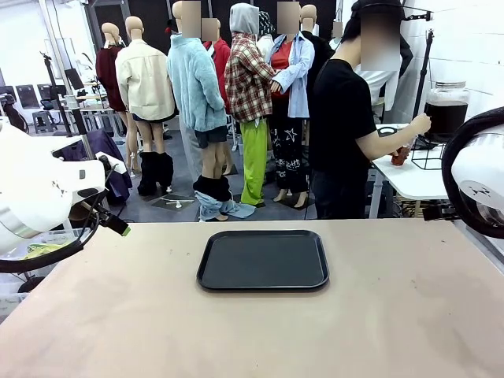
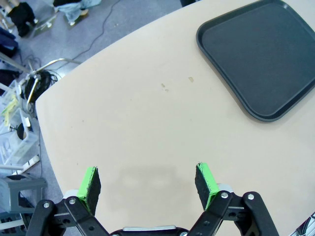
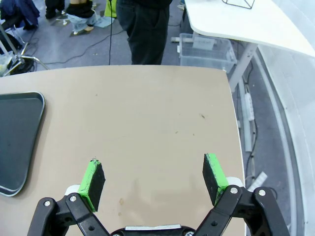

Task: Pour the drink into the iced cup.
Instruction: Open the gripper to release the iced cup you were holding.

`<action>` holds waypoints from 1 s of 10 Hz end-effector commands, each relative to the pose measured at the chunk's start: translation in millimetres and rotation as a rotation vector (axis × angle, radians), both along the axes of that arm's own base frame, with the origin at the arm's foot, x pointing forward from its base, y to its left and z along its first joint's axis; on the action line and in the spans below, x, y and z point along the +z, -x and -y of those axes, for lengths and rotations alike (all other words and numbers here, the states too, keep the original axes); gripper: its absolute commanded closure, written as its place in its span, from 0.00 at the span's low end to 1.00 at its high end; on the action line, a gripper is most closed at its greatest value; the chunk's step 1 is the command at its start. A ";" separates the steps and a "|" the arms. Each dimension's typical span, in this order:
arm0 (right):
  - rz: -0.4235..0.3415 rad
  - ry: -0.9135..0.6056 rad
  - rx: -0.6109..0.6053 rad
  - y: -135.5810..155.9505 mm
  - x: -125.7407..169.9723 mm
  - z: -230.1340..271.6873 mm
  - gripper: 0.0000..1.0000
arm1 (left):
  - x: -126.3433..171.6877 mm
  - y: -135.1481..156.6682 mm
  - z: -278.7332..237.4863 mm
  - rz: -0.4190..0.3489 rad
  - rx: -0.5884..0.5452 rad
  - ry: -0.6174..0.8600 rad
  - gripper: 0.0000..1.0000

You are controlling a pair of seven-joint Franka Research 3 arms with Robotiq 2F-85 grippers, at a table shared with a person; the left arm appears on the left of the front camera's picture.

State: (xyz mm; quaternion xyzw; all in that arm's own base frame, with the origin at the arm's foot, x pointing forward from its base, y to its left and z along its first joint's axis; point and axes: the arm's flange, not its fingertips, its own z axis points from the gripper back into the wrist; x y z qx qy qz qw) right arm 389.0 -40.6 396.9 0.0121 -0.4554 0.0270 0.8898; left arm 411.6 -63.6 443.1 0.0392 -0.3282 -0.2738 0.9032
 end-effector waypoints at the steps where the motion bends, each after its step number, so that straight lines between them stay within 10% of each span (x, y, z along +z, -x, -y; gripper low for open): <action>1: -0.001 0.005 -0.005 -0.2 1.9 -0.6 0.00 | 3.3 0.1 -0.7 -0.013 0.004 -0.012 0.00; 10: -0.001 0.005 -0.005 -0.2 1.9 -0.6 0.00 | 3.3 0.1 -0.7 -0.013 0.004 -0.012 0.00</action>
